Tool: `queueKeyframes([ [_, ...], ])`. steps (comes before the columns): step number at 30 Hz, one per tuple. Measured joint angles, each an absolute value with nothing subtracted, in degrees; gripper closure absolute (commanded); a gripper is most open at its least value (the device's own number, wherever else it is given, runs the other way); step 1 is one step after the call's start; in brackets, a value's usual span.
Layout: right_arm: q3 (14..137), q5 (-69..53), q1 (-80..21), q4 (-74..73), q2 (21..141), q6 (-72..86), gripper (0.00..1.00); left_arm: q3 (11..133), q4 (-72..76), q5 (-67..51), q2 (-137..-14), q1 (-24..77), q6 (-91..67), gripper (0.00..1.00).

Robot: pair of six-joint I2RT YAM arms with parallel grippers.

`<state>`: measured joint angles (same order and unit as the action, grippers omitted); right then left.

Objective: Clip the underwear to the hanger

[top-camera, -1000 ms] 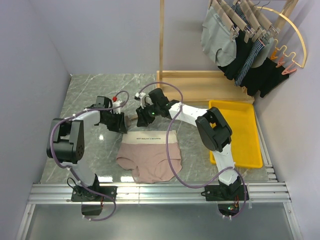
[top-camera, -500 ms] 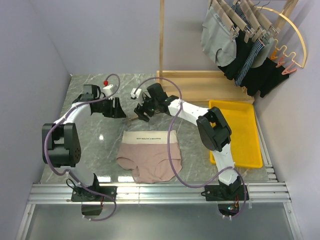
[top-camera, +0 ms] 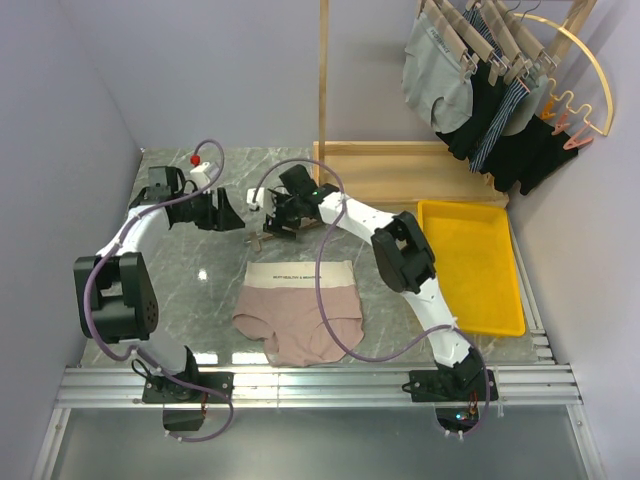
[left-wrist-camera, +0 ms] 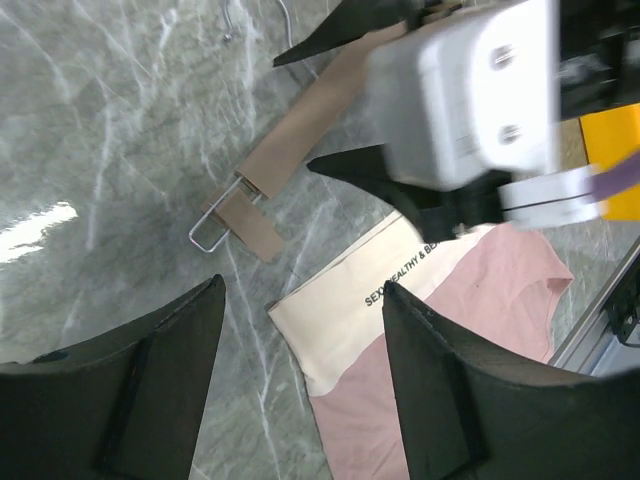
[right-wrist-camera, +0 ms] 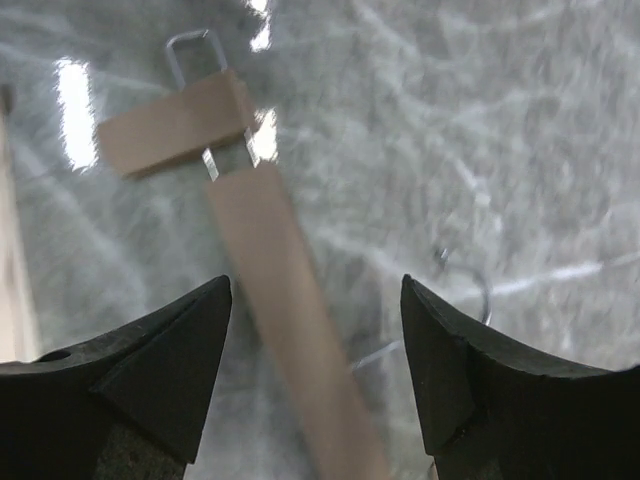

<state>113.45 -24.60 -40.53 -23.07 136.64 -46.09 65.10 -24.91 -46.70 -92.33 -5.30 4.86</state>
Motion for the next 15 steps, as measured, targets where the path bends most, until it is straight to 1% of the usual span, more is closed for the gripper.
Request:
queueKeyframes([
  [4, 122.13, -23.53, -41.19, -29.91, 141.69, -49.82, 0.28, 65.98, -25.58, -46.85, -91.79, -6.07, 4.86, 0.3],
  [6, 125.05, -22.48, -41.56, -33.01, 142.91, -52.03, 0.34, 66.26, -26.11, -47.18, -91.61, -6.28, 4.86, 0.3],
  [8, 127.46, -21.69, -41.93, -36.23, 143.92, -54.02, 0.37, 66.63, -26.48, -47.55, -91.61, -6.5, 4.84, 0.3],
  [10, 128.51, -21.39, -42.15, -39.11, 144.44, -55.66, 0.42, 66.89, -27.05, -47.94, -91.61, -6.7, 4.82, 0.3],
  [15, 129.8, -21.23, -42.39, -45.93, 144.62, -59.07, 0.45, 67.55, -28.08, -49.06, -91.66, -7.7, 4.58, 0.3],
])
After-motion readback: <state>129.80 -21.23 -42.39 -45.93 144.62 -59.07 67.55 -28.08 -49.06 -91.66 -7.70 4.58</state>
